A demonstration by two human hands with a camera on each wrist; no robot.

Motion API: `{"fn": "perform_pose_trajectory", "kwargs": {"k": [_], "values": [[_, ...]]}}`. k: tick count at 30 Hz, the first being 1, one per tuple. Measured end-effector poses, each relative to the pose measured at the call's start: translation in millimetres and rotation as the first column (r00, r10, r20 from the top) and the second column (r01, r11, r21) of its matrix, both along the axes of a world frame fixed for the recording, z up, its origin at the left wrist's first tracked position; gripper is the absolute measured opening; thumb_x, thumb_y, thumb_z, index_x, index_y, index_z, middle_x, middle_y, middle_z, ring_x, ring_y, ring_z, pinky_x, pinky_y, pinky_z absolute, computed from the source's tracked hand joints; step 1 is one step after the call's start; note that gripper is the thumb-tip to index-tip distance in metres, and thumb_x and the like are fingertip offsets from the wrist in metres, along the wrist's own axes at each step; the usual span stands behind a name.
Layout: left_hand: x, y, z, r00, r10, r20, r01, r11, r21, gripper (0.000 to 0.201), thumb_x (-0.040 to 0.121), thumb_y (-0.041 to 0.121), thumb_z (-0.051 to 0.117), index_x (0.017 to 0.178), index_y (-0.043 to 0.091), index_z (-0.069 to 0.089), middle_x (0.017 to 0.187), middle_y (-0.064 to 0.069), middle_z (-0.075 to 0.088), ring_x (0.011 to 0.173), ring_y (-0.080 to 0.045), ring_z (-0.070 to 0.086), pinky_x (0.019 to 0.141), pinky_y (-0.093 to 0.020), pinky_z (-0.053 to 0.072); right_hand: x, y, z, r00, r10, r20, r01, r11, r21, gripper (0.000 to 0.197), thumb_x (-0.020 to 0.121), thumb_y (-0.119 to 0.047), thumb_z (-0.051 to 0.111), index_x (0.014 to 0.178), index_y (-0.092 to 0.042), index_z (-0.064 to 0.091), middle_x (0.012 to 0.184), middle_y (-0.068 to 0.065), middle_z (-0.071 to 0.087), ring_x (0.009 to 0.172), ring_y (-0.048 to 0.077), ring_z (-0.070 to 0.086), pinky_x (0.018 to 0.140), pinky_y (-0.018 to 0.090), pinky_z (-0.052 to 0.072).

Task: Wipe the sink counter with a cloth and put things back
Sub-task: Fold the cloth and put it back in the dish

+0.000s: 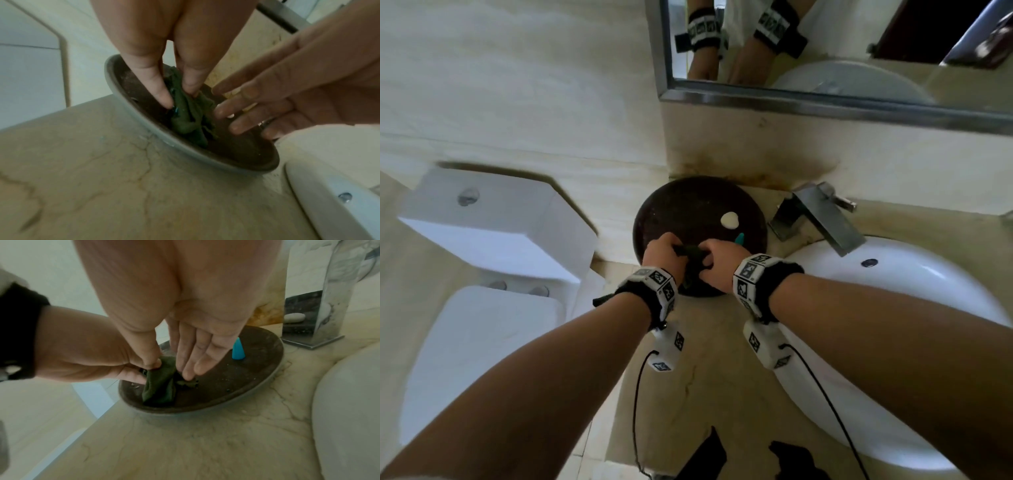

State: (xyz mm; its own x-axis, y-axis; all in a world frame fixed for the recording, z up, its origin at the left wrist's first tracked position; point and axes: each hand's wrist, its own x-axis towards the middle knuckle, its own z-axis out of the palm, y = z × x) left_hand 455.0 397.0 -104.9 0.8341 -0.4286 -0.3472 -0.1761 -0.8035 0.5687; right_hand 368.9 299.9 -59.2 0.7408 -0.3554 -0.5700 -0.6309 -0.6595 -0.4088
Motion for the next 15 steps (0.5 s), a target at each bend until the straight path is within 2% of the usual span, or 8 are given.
{"fn": "perform_pose_trajectory", "kwargs": {"k": [3, 6, 9, 12, 15], "values": [[2.6, 0.2, -4.8, 0.982, -0.114, 0.148, 0.091, 0.983, 0.158, 0.027, 0.082, 0.02, 0.063, 0.109, 0.019, 0.061, 0.118, -0.013, 0.048, 0.104, -0.034, 0.051, 0.092, -0.038, 0.046, 1.3, 3.6, -0.2, 0.998, 0.048, -0.049, -0.047, 0.999, 0.027, 0.059, 0.087, -0.028, 0.061, 0.141, -0.02, 0.039, 0.129, 0.004, 0.058, 0.114, 0.024, 0.058, 0.095, 0.037, 0.051], [3.7, 4.0, -0.6, 0.91, -0.291, 0.295, 0.185, 0.922, 0.339, 0.022, 0.083, 0.026, 0.061, 0.104, 0.02, 0.059, 0.112, -0.011, 0.05, 0.105, -0.033, 0.048, 0.085, -0.042, 0.046, 0.8, 5.4, -2.4, 0.996, 0.068, -0.055, -0.067, 0.997, 0.028, 0.061, 0.087, -0.028, 0.062, 0.142, -0.02, 0.038, 0.133, 0.005, 0.055, 0.117, 0.025, 0.056, 0.097, 0.037, 0.05], [2.6, 5.2, 5.7, 0.872, -0.421, 0.249, 0.299, 0.861, 0.411, 0.02, 0.086, 0.025, 0.053, 0.105, 0.018, 0.059, 0.106, -0.009, 0.054, 0.099, -0.032, 0.055, 0.081, -0.042, 0.048, -4.2, 7.4, -2.0, 0.995, 0.08, -0.057, -0.08, 0.997, 0.004, 0.062, 0.087, -0.027, 0.062, 0.143, -0.02, 0.037, 0.134, 0.005, 0.054, 0.118, 0.024, 0.055, 0.097, 0.037, 0.049], [-2.4, 1.7, 10.0, 0.815, -0.533, 0.226, 0.365, 0.775, 0.516, 0.027, 0.084, 0.026, 0.052, 0.108, 0.016, 0.06, 0.109, -0.01, 0.053, 0.104, -0.032, 0.053, 0.083, -0.042, 0.046, -13.0, 6.7, -1.0, 0.996, 0.079, -0.05, -0.08, 0.997, -0.015, 0.062, 0.087, -0.027, 0.062, 0.143, -0.02, 0.038, 0.134, 0.005, 0.054, 0.118, 0.024, 0.055, 0.098, 0.036, 0.048], [-15.3, -2.5, 18.3, 0.841, -0.51, 0.179, 0.344, 0.761, 0.55, 0.037, 0.083, 0.031, 0.055, 0.115, 0.014, 0.057, 0.116, -0.011, 0.05, 0.11, -0.033, 0.049, 0.087, -0.044, 0.044, -26.1, 4.1, 4.9, 0.996, 0.082, -0.034, -0.084, 0.996, -0.041, 0.052, 0.085, -0.026, 0.062, 0.135, -0.021, 0.048, 0.126, 0.005, 0.059, 0.111, 0.024, 0.058, 0.093, 0.033, 0.05]]}}
